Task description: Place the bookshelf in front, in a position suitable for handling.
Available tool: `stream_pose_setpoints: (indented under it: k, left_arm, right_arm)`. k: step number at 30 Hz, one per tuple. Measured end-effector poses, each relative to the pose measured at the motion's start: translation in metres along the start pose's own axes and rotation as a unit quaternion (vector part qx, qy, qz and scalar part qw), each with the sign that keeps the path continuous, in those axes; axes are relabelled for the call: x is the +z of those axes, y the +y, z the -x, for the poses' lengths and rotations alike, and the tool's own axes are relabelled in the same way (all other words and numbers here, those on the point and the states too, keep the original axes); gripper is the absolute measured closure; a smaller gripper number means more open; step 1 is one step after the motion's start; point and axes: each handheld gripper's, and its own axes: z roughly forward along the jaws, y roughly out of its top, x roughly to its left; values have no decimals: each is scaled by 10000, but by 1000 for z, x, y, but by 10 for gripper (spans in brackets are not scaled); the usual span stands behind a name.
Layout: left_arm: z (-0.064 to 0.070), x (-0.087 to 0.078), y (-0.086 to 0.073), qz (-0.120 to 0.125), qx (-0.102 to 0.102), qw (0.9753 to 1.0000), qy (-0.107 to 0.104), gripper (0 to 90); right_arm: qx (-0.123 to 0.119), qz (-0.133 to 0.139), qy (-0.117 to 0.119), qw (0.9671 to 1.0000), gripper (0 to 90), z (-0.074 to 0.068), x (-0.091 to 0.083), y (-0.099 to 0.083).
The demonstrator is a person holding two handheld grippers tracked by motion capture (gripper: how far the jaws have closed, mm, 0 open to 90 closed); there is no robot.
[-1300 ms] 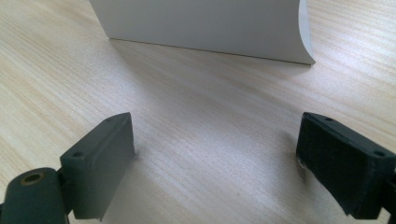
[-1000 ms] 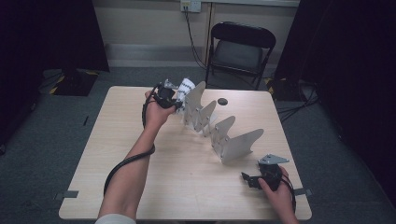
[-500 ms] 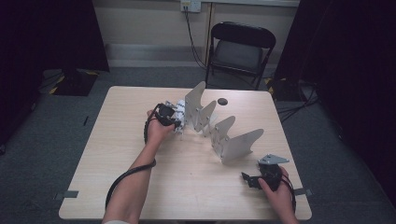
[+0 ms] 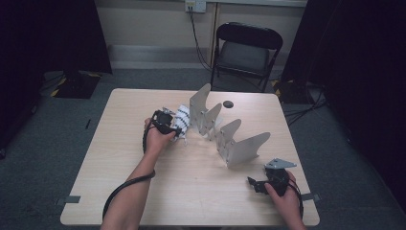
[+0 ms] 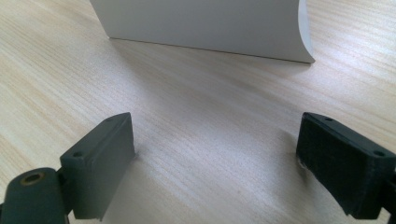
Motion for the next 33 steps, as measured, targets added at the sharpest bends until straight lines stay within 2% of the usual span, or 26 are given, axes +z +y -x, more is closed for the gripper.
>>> stream_pose_setpoints:
  k: [1,2,3,6,7,9,10,12,14,16,22,25,28,33]
  left_arm:
    - [-3,-2,-2,-35,45,10000,72,408]
    - [-6,-4,-4,-61,37,10000,54,399]
    - [-8,-5,-6,-7,-53,9999,85,396]
    - [-14,-10,-8,-39,-68,9998,195,394]
    - [-15,-11,-8,52,-153,9996,210,392]
    - [-16,-14,-7,26,-106,9997,216,390]
    - [-15,-15,-3,183,-198,9995,185,390]
    - [-12,-15,0,273,-224,9994,-31,448]
    - [-8,-11,2,283,-141,9995,-44,451]
    - [-5,-6,1,357,-218,9991,-110,462]
    - [-2,8,-6,188,-8,9995,-240,601]
    - [-4,9,-7,164,-6,9995,-277,641]
    - [-8,9,-2,46,-76,9992,-381,742]
    - [-13,3,8,100,-231,9990,-355,790]
  right_arm:
    - [0,0,-1,10000,107,0,0,0]
    - [-1,0,0,10000,106,0,0,0]
    - [-1,0,-1,10000,106,0,0,0]
    - [2,0,-3,10000,106,0,0,0]
    - [-8,6,-5,10000,107,0,0,0]
    - [-12,8,-4,10000,106,0,0,0]
    - [-12,8,-4,10000,106,0,0,0]
    - [-17,15,-6,10000,106,0,0,0]
    - [-11,11,-8,10000,106,0,0,0]
    - [-9,11,-7,10000,106,0,0,0]
    - [1,10,-18,10000,106,0,0,0]
    - [3,10,-18,10000,106,0,0,0]
    - [5,10,-18,10000,106,0,0,0]
    - [13,9,-22,10000,106,0,0,0]
